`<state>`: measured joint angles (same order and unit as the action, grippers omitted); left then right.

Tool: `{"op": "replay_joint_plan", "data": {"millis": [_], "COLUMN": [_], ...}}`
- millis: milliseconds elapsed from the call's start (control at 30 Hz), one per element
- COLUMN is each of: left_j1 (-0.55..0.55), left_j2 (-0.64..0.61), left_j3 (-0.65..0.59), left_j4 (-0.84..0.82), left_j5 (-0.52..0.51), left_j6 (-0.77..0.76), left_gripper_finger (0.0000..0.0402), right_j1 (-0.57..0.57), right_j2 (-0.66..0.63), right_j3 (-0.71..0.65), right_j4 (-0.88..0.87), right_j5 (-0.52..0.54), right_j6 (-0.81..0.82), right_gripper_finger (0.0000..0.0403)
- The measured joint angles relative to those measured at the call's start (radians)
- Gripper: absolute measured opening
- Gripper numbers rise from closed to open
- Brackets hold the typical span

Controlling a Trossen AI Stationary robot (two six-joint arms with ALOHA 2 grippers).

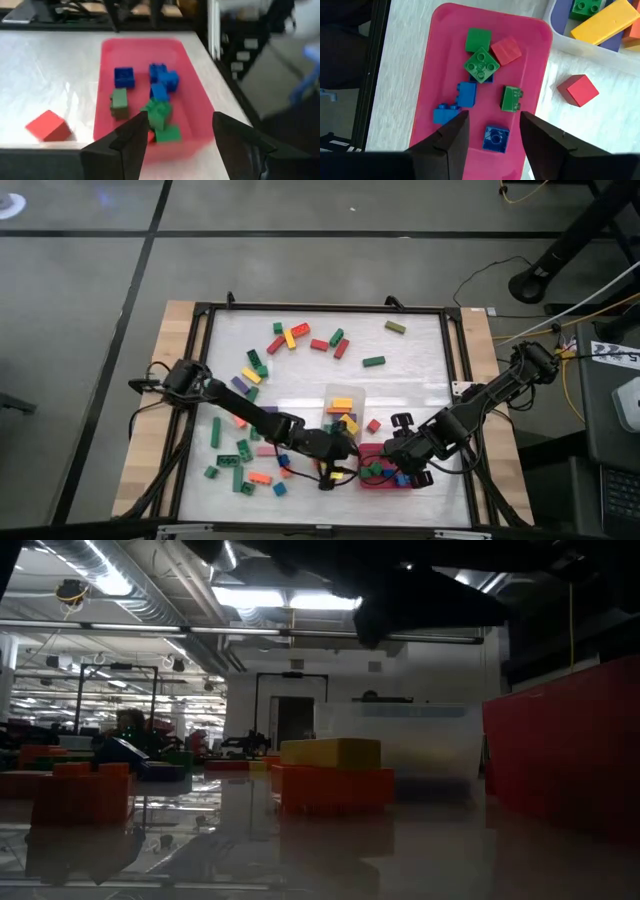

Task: Sort blocks by size
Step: Put the yellow rectangular block into the transparent bin

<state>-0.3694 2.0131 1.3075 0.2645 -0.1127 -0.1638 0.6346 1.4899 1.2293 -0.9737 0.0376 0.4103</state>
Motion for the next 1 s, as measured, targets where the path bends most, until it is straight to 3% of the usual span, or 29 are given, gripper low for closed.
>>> {"op": "replay_joint_plan", "data": {"millis": [233, 533, 1000], "left_j1": [-0.015, -0.029, -0.028], "left_j2": [-0.109, -0.126, -0.08], "left_j3": [0.0, 0.0, -0.012], "left_j4": [-0.291, -0.518, -0.558], "left_j5": [0.014, 0.029, 0.029], "left_j6": [0.175, 0.386, 0.542], "left_gripper_finger": [0.0208, 0.0208, 0.0208], "right_j1": [0.0, 0.0, 0.0], "right_j2": [0.0, 0.0, 0.0], "right_j3": [0.0, 0.0, 0.0], "right_j4": [0.001, 0.005, 0.015], "right_j5": [0.0, 0.0, 0.0], "right_j6": [0.0, 0.0, 0.0], "right_gripper_finger": [0.0175, 0.0175, 0.0175]}}
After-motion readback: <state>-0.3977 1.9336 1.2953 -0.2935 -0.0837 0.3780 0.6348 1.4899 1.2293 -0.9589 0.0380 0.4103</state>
